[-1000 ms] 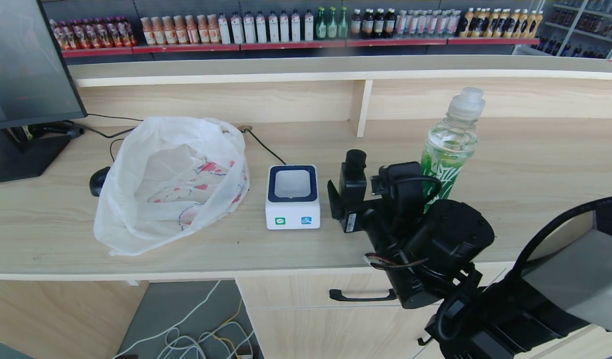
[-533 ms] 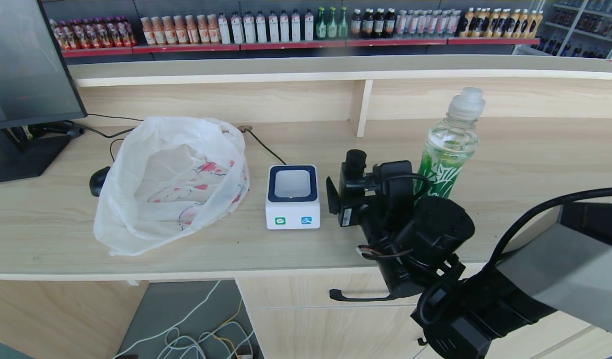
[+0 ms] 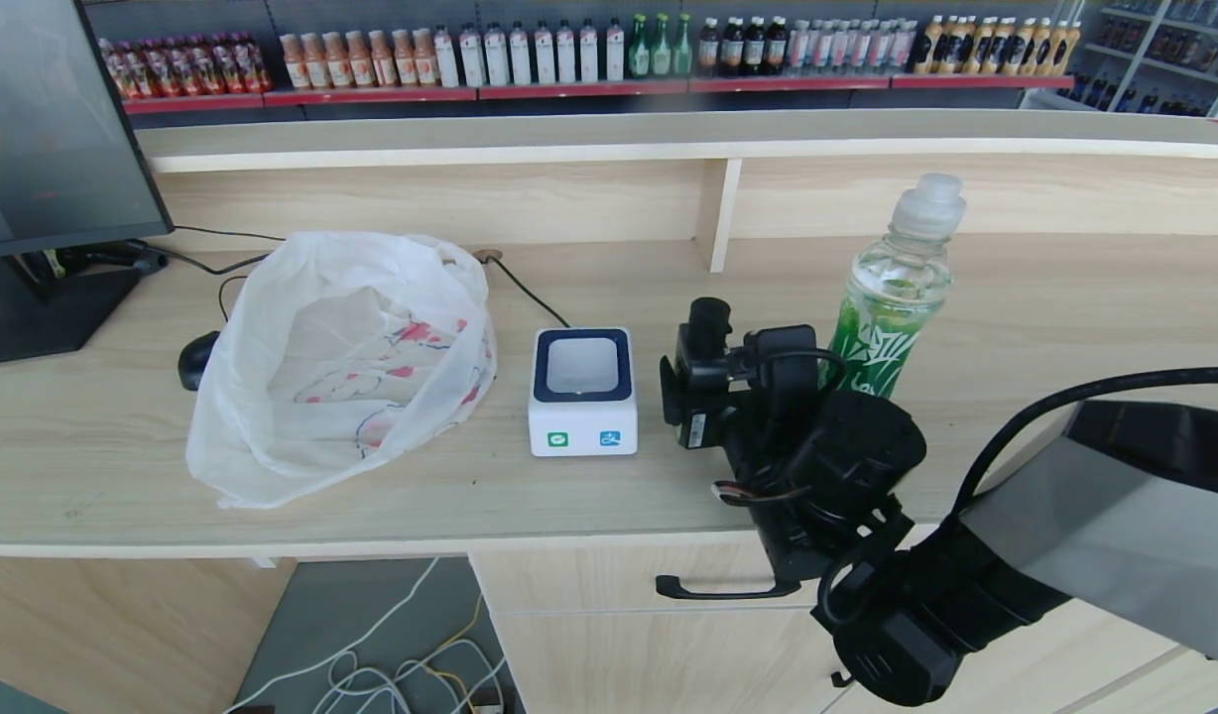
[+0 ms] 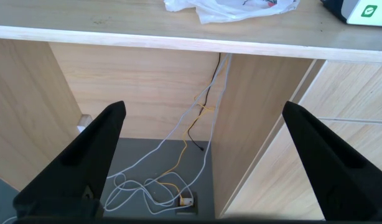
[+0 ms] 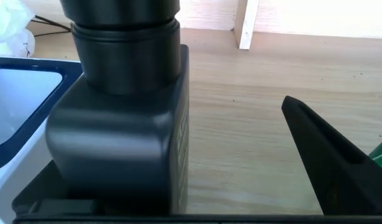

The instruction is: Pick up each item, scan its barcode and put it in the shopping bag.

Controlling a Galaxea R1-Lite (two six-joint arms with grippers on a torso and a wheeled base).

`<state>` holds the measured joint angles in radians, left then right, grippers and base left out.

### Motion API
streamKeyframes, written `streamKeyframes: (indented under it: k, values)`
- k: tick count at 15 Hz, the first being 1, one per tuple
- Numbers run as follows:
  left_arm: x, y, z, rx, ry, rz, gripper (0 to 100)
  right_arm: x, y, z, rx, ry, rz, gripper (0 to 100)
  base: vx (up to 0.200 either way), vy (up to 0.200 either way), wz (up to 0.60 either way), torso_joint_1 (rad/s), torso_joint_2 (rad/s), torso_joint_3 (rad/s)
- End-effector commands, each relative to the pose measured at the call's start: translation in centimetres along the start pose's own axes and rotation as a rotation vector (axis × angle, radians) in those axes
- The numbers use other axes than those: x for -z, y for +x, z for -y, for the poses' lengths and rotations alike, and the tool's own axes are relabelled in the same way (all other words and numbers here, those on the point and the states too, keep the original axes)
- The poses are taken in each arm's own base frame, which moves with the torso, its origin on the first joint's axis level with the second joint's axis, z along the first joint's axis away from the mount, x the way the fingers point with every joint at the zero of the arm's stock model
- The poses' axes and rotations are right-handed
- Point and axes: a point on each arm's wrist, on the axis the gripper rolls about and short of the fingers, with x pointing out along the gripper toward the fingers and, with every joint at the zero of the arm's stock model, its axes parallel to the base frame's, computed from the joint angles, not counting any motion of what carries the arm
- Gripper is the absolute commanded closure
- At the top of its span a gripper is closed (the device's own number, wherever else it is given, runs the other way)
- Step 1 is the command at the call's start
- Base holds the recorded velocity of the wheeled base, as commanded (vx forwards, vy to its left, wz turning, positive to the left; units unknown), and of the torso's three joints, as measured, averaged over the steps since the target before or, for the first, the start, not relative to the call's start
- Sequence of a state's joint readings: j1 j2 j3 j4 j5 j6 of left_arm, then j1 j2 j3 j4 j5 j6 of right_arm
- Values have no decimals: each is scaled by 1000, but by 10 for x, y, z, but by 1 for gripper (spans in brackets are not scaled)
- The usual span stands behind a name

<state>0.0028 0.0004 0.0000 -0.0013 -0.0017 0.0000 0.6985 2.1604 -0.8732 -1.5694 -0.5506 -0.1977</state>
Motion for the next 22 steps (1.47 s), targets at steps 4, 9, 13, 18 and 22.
streamKeyframes:
  k: [4, 9, 13, 18, 22]
  values:
    - [0, 0, 0, 0, 0, 1, 0, -1, 6, -3, 4, 19, 18, 0, 0, 0, 0, 0, 0, 0]
    - [0, 0, 0, 0, 0, 1, 0, 1, 7, -3, 11, 17, 15, 0, 0, 0, 0, 0, 0, 0]
    - [0, 0, 0, 0, 0, 1, 0, 2, 7, -4, 10, 19, 14, 100, 0, 0, 0, 0, 0, 0]
    - [0, 0, 0, 0, 0, 1, 0, -2, 7, -4, 10, 25, 25, 100, 0, 0, 0, 0, 0, 0]
    - [0, 0, 0, 0, 0, 1, 0, -6, 5, -4, 4, 28, 30, 100, 0, 0, 0, 0, 0, 0]
